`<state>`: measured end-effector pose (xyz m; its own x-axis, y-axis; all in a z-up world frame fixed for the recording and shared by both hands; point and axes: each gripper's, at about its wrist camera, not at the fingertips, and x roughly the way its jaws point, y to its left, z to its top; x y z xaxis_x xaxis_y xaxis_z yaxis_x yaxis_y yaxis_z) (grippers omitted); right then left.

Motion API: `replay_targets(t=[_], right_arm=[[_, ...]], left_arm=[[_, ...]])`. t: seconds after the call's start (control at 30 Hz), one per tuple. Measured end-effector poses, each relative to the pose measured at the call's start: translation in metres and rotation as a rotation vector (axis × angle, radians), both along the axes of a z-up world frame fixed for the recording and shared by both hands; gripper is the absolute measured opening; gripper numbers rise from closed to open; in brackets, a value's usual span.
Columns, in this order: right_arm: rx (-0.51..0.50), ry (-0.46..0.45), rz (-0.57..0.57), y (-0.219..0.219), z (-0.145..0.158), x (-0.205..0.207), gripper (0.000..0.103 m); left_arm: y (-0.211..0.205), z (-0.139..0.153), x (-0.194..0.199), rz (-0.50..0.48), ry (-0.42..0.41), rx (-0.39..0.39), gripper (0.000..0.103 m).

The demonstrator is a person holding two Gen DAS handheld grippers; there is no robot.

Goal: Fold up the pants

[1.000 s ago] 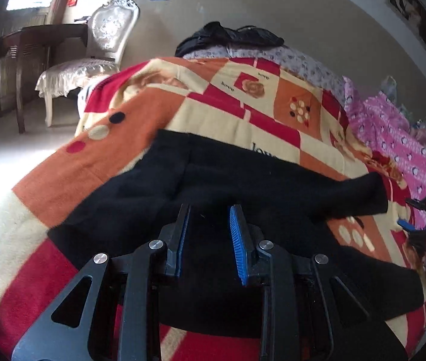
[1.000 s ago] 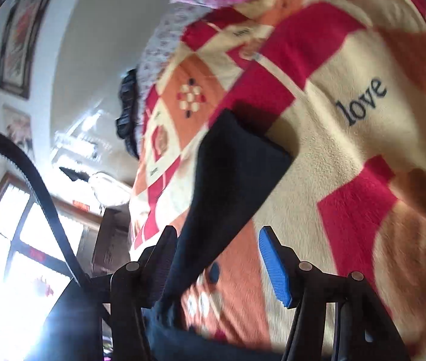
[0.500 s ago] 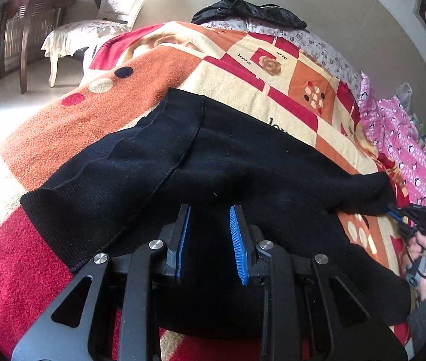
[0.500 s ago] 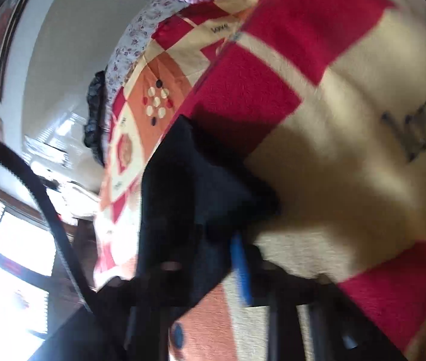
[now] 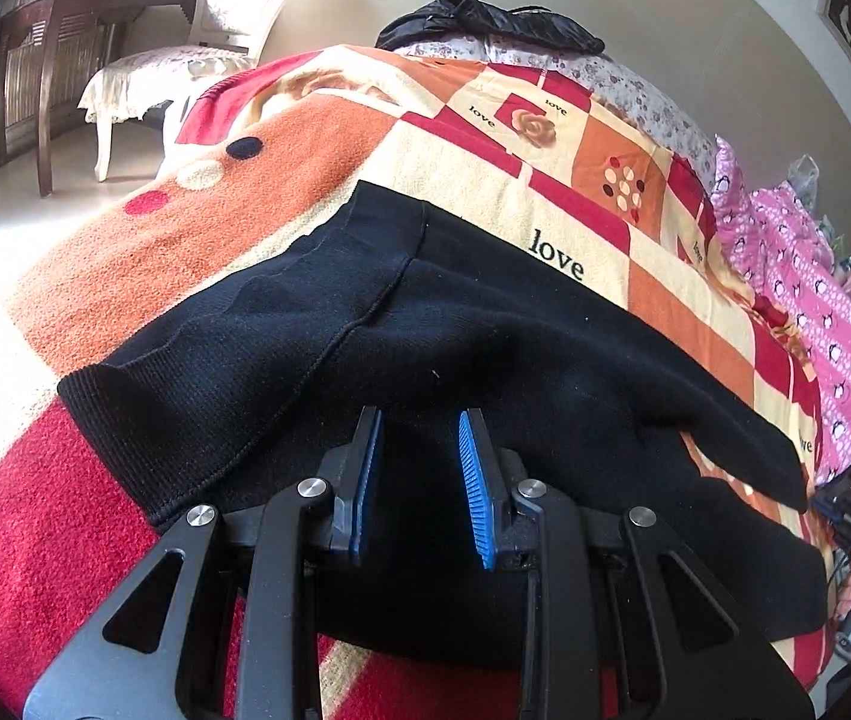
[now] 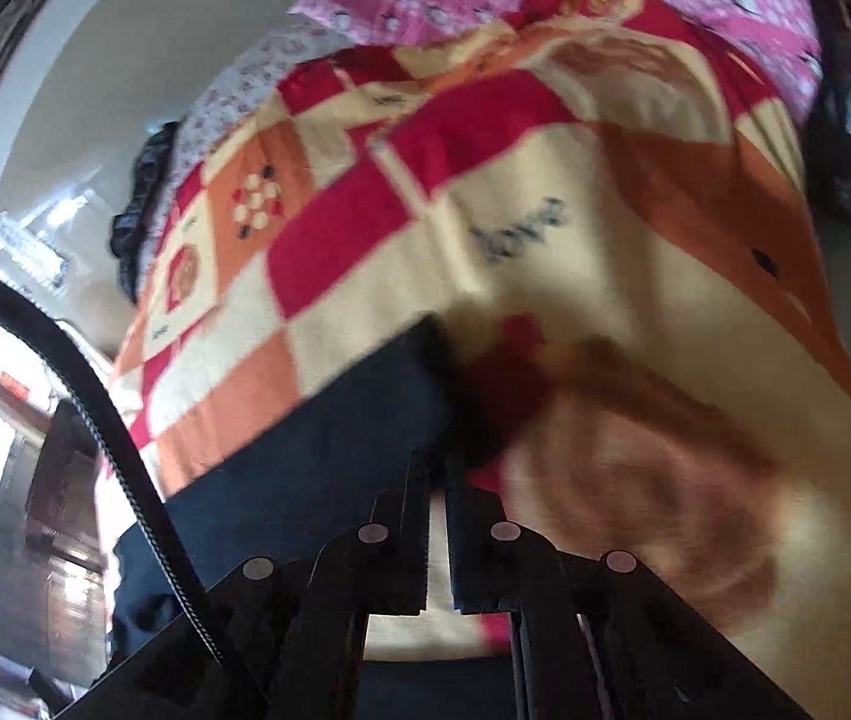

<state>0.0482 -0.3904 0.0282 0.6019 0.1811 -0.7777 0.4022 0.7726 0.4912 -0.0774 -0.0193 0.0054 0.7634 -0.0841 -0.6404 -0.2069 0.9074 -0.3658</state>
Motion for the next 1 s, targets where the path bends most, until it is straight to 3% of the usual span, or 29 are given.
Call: replay_targets(t=[0.1,0.27,0.33,0.43,0.6,0.7,0.77,0.87,0.93,1.0], right_arm=[[0.077,0.005,-0.052,-0.03,-0.016,-0.017,0.002],[-0.019,-0.112,0.048,-0.028,-0.013,-0.025,0.004],[0.017,-0.106,0.034,-0.03,-0.019,-0.026,0.005],[-0.005,-0.133,0.01,-0.031,-0.018,-0.029,0.016],[-0.003,-0.15,0.044,-0.027,-0.017,-0.034,0.033],[-0.012,-0.153,0.057,-0.023,-0.014,-0.033,0.038],[-0.013,-0.154,0.059,-0.022,-0.014,-0.034,0.039],[-0.018,-0.152,0.06,-0.022,-0.014,-0.033,0.039],[-0.026,-0.149,0.062,-0.021,-0.014,-0.033,0.039],[-0.028,-0.15,0.062,-0.021,-0.014,-0.033,0.039]], left_arm=[[0.001,0.003,-0.002,0.002,-0.014,-0.008,0.024],[0.016,0.021,-0.003,0.003,-0.064,-0.056,0.024],[0.026,0.036,0.004,0.012,-0.074,-0.061,0.025],[0.056,0.053,0.04,0.026,-0.039,-0.082,0.066],[0.094,0.058,0.104,0.067,0.068,-0.091,0.066],[0.092,0.05,0.131,-0.014,0.097,-0.09,0.066],[0.084,0.04,0.148,-0.045,0.134,-0.05,0.066],[0.064,0.031,0.165,-0.095,0.133,0.113,0.066],[0.058,0.023,0.177,-0.153,0.154,0.183,0.066],[0.055,0.017,0.186,-0.206,0.156,0.202,0.066]])
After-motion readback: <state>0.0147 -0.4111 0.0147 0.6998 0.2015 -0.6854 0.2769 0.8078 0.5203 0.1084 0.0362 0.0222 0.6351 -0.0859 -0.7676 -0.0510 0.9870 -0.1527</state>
